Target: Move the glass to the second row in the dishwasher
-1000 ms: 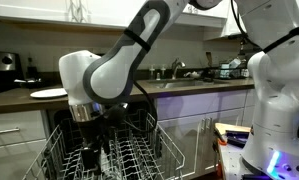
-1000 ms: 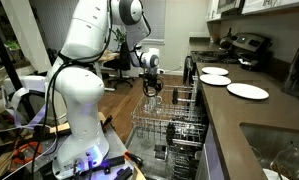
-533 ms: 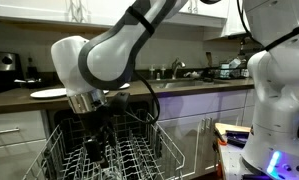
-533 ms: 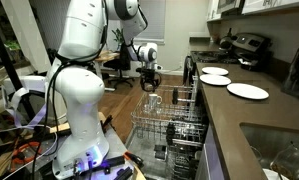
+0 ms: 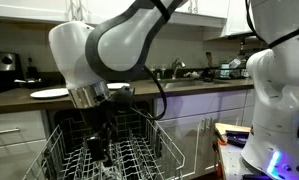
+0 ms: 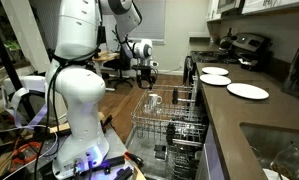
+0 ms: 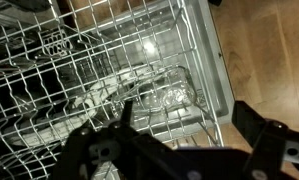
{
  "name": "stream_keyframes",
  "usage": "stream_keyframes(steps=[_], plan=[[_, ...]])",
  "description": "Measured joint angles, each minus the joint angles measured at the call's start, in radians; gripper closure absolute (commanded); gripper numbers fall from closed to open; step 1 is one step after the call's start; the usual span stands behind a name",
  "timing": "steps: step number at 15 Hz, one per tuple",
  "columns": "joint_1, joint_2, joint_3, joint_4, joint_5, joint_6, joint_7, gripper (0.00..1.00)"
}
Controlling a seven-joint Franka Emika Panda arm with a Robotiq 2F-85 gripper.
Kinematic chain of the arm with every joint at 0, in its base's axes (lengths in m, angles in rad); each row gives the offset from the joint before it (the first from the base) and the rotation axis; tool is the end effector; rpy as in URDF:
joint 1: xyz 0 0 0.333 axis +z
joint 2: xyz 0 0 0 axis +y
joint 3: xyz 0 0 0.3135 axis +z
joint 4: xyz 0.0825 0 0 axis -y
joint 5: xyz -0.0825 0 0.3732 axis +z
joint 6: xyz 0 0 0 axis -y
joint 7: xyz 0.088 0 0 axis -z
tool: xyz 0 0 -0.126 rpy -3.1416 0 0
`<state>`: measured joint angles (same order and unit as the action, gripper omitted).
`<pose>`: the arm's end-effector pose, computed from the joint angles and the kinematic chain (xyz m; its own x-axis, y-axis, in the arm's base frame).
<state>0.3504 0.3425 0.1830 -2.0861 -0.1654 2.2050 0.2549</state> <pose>0.4761 0.2722 0.2329 0.9116 0.3610 -0.1965 0.3850 -0.9174 0.1007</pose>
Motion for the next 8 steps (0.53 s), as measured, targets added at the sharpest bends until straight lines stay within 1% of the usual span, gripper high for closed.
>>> stream_keyframes(steps=[5, 8], plan=[[0.031, -0.063, 0.006, -0.068, -0.023, 0.001, 0.071, 0.0], [0.032, -0.065, 0.009, -0.073, -0.024, 0.001, 0.072, 0.0]])
